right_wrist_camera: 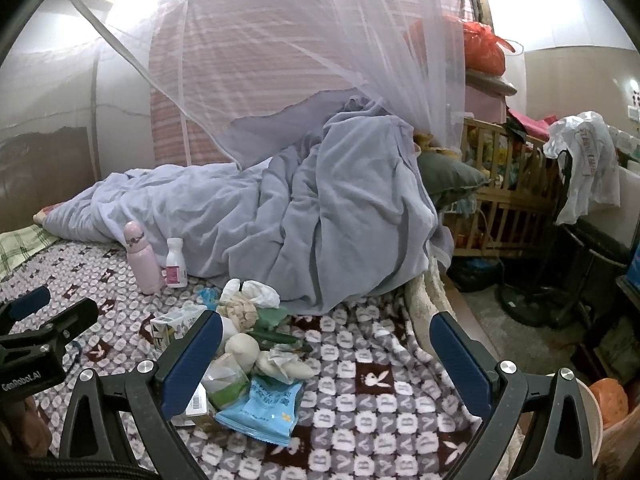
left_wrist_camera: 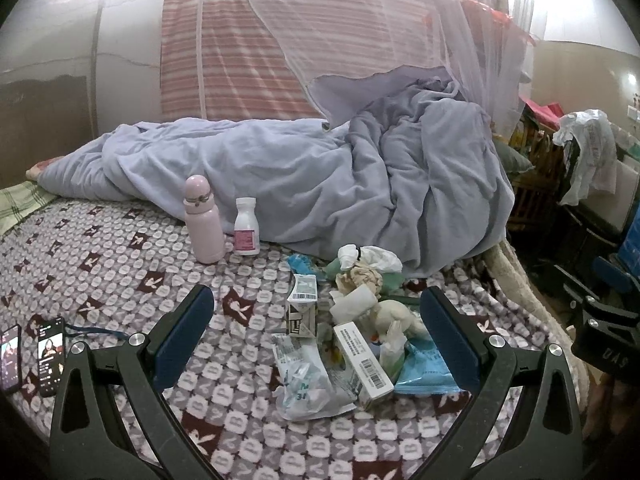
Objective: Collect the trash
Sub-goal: 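Move both tools toward the trash pile on the bed, then grasp the white milk carton with the left tool while the right tool grasps a white tissue bundle, then carry both items over the white bucket and open both tools to drop them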
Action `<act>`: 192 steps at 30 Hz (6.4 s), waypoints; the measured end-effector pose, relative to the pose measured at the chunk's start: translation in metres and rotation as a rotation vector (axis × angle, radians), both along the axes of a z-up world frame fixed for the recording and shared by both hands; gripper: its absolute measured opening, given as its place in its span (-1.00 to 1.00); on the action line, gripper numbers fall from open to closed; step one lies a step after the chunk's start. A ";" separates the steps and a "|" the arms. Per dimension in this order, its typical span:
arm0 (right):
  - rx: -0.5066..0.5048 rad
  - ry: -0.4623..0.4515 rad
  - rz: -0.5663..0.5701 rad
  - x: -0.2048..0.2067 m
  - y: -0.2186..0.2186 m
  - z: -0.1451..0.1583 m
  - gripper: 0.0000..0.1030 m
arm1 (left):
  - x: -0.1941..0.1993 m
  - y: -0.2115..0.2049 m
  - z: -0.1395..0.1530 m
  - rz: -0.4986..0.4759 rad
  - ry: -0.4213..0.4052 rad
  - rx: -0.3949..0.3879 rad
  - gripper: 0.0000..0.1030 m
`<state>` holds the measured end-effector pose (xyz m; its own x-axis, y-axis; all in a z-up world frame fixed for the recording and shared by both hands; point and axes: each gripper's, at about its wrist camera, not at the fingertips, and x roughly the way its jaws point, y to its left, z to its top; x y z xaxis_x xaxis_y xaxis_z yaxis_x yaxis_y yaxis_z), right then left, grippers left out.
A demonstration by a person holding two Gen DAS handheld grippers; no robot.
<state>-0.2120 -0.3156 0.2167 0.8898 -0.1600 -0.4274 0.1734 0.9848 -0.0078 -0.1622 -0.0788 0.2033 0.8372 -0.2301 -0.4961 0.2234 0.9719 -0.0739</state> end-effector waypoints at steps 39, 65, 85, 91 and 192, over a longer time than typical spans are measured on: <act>0.009 0.037 -0.004 0.003 -0.002 -0.008 1.00 | 0.006 -0.002 -0.009 0.001 0.020 -0.003 0.99; 0.016 0.102 0.002 0.010 -0.009 -0.020 1.00 | 0.017 0.003 -0.026 0.025 0.071 0.014 0.99; 0.092 0.408 0.036 0.043 -0.032 -0.089 1.00 | 0.046 0.034 -0.064 0.034 0.181 0.051 0.99; 0.143 0.444 0.075 0.050 -0.036 -0.103 1.00 | 0.059 0.037 -0.067 0.021 0.193 0.107 0.99; 0.426 0.288 -0.512 -0.145 -0.368 -0.136 0.10 | -0.030 -0.447 -0.091 -0.880 0.600 0.021 0.23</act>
<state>-0.3571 -0.6836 0.0808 0.5908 -0.2936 -0.7515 0.6621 0.7087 0.2436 -0.1924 -0.5253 0.1126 -0.0020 -0.6217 -0.7833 0.7807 0.4885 -0.3897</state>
